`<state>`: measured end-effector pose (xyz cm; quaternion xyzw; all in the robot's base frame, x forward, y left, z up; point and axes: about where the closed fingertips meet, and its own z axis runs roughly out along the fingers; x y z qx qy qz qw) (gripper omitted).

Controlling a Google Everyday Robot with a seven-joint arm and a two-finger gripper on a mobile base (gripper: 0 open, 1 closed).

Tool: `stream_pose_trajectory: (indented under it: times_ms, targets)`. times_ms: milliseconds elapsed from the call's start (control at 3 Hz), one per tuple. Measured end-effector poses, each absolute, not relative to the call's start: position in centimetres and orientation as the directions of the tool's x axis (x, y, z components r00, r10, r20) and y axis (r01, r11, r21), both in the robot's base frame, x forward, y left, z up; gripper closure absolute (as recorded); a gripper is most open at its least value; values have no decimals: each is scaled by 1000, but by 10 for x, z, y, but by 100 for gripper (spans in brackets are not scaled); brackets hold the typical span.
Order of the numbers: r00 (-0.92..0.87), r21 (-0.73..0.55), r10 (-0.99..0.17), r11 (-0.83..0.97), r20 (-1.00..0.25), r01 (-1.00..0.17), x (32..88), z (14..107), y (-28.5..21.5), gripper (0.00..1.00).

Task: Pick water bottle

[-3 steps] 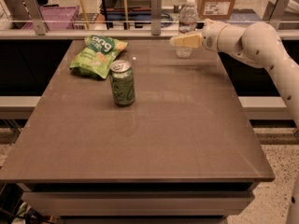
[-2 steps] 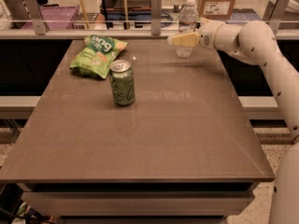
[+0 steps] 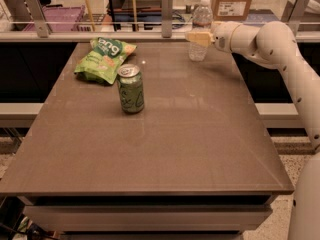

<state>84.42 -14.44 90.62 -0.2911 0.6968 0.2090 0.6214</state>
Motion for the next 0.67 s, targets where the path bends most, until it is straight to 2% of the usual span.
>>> stream_pose_trajectory:
  times_ms: [667]
  targets:
    - [-60,-68,-145,738,-988,-672,845,904,-138,87]
